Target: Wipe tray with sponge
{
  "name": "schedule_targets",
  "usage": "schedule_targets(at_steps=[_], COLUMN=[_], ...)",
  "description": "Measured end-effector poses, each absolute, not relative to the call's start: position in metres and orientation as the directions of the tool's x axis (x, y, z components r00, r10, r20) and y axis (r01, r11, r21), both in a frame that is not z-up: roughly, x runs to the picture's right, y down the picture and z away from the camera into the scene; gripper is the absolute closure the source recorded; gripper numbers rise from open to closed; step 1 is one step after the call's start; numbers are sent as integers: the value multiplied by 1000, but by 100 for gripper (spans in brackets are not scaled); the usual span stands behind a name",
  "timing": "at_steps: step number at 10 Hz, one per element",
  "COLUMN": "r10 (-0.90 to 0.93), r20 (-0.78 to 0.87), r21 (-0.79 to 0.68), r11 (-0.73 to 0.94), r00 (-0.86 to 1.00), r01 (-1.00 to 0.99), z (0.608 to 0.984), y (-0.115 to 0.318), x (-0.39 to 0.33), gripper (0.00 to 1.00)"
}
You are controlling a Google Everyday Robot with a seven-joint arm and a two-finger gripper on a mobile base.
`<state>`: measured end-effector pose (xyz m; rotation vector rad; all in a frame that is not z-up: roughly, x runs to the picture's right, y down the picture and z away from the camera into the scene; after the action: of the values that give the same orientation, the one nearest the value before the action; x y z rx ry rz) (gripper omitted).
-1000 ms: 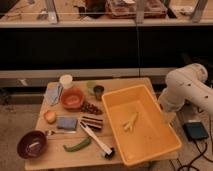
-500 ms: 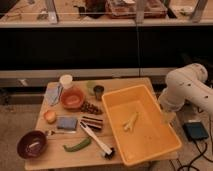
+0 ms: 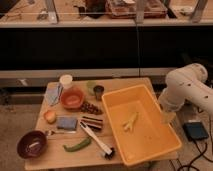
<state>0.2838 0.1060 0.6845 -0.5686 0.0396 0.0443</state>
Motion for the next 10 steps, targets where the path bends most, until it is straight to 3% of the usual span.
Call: schedule_targets(at_steps=[7, 10], r10=[29, -2], r20=[-46, 54], r21=[-536, -510], r11=[843, 860], r00=[999, 999], r01=[-49, 29], z=[685, 684], y=[105, 72], x=[284, 258], gripper=[35, 35])
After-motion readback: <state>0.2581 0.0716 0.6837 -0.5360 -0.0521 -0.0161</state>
